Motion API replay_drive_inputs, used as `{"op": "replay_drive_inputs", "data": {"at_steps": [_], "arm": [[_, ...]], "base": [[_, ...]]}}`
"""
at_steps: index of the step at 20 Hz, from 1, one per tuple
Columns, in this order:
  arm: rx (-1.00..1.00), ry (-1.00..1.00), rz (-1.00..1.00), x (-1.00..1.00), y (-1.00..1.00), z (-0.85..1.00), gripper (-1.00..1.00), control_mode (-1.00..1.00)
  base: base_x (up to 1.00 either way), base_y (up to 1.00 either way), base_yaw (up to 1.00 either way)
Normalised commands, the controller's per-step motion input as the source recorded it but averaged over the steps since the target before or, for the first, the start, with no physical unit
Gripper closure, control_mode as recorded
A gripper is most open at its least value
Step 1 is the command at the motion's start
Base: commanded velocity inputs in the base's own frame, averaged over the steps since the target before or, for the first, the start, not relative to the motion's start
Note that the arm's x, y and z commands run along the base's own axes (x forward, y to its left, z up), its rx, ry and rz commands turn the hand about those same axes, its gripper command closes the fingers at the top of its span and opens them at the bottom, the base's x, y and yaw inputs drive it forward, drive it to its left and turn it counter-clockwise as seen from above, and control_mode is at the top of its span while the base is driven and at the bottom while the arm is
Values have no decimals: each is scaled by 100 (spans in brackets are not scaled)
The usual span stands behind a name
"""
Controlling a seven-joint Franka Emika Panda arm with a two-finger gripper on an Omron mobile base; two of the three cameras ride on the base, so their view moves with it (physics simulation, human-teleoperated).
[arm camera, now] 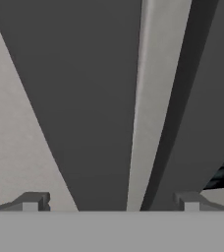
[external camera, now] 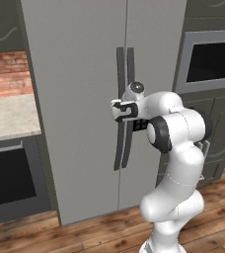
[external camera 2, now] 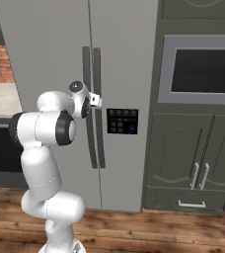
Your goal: Retrieve the steak from the fridge and place it on the saucepan with marinade on the stove.
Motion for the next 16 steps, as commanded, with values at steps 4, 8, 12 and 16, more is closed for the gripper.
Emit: {"op": "replay_drive_inputs", "data": {"at_steps": [4, 8, 12, 16], "arm": [[0, 0, 0, 42, 3, -21, -100, -100], [0, -1, 0, 18, 0, -7, -100, -100], [-6, -19, 6, -22, 2, -31, -100, -100], [0, -9, 2, 0, 0, -2, -100, -100]], "base": [[0, 0, 0], [0, 0, 0], [0, 0, 0], [0, 0, 0]]}}
